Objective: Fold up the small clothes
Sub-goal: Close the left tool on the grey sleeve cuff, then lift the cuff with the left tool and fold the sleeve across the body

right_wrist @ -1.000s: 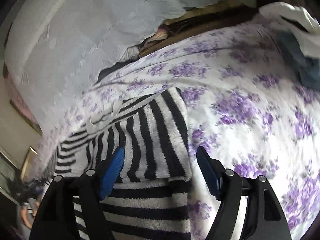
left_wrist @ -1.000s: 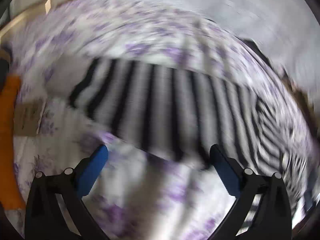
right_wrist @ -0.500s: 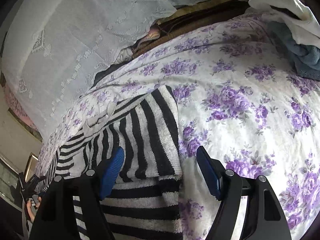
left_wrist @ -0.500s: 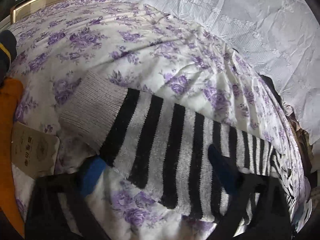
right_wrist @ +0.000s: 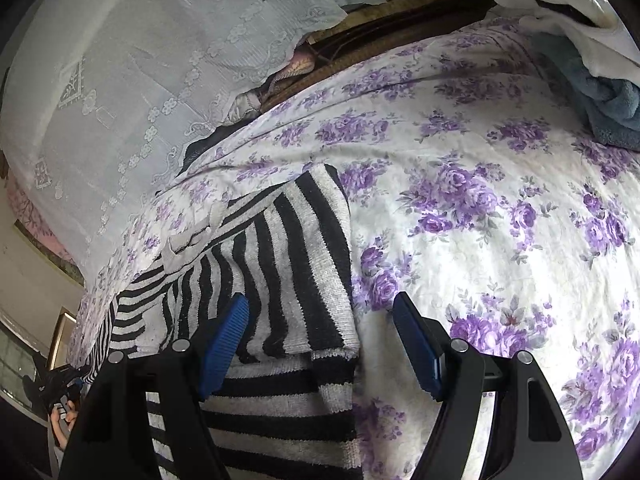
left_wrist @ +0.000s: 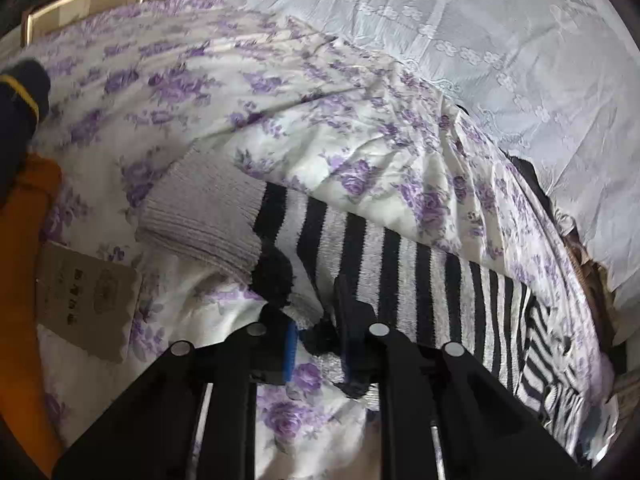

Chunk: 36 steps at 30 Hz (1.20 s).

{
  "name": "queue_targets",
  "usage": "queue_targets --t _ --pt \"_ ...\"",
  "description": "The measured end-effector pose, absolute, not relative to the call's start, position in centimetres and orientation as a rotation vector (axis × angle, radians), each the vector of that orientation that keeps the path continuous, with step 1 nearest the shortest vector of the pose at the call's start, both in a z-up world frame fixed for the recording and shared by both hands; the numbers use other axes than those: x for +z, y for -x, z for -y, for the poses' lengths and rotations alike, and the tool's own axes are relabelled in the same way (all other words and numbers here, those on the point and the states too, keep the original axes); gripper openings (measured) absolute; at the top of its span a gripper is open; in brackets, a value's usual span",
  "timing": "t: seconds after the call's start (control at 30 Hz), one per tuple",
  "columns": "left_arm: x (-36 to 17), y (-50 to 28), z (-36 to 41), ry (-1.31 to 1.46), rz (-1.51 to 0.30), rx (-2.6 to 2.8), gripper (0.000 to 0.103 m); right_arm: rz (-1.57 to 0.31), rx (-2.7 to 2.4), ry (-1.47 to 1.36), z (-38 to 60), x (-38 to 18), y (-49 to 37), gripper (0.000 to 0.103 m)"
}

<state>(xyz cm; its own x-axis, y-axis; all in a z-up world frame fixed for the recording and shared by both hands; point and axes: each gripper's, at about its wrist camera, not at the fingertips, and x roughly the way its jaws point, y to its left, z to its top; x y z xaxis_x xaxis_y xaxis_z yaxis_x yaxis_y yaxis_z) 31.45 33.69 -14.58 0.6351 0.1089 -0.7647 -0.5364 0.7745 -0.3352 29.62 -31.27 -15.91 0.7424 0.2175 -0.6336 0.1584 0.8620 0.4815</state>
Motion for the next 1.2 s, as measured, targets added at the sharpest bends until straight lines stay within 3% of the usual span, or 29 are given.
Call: queue_targets --t 0.43,1.2 --pt "-10.4 -32.1 -25.9 0.292 -0.763 0.353 0.011 -0.749 0.032 -0.572 31.6 -16.0 -29.5 0.075" --pt "-6.1 -33.9 -14.7 0.129 -0.743 0.172 0.011 -0.763 0.059 -0.667 32.5 -16.3 -29.4 0.075"
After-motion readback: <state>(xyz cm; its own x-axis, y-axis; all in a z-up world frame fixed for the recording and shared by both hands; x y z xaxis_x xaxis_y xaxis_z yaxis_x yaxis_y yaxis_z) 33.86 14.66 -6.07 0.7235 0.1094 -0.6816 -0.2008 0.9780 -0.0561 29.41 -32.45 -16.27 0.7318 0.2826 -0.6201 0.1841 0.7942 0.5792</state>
